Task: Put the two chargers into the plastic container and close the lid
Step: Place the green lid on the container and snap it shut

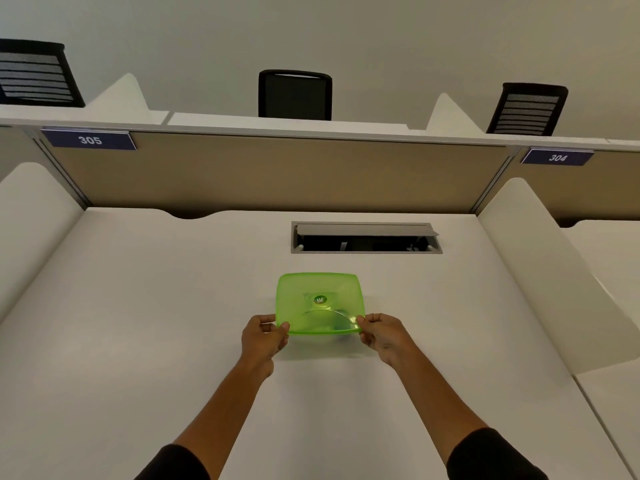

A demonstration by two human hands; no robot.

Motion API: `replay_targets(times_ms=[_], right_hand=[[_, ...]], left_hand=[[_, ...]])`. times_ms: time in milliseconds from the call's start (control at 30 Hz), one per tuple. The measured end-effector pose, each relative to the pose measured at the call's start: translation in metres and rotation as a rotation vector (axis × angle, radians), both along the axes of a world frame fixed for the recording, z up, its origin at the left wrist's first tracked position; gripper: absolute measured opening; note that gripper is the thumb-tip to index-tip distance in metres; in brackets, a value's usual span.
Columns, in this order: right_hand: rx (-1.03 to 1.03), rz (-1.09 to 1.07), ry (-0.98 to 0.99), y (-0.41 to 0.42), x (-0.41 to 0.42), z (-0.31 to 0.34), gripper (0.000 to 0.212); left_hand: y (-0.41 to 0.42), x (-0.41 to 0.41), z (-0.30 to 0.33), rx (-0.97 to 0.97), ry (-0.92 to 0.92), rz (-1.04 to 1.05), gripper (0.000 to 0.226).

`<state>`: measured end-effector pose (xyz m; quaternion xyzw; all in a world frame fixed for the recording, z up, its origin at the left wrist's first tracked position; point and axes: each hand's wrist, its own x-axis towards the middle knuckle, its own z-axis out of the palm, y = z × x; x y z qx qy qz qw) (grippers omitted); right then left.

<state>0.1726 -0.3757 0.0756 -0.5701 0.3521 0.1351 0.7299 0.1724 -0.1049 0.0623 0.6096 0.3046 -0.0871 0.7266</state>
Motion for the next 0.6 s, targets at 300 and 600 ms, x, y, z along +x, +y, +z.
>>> replay_targets(times_ms=[300, 600], right_hand=[[-0.03, -0.028, 0.002, -0.003, 0.073, 0.001, 0.013], [-0.025, -0.059, -0.021, 0.006, 0.104, 0.005, 0.016]], left_hand=[[-0.01, 0.076, 0.0, -0.001, 0.029, 0.003, 0.038], [-0.008, 0.113, 0.001, 0.011, 0.04, -0.016, 0.039]])
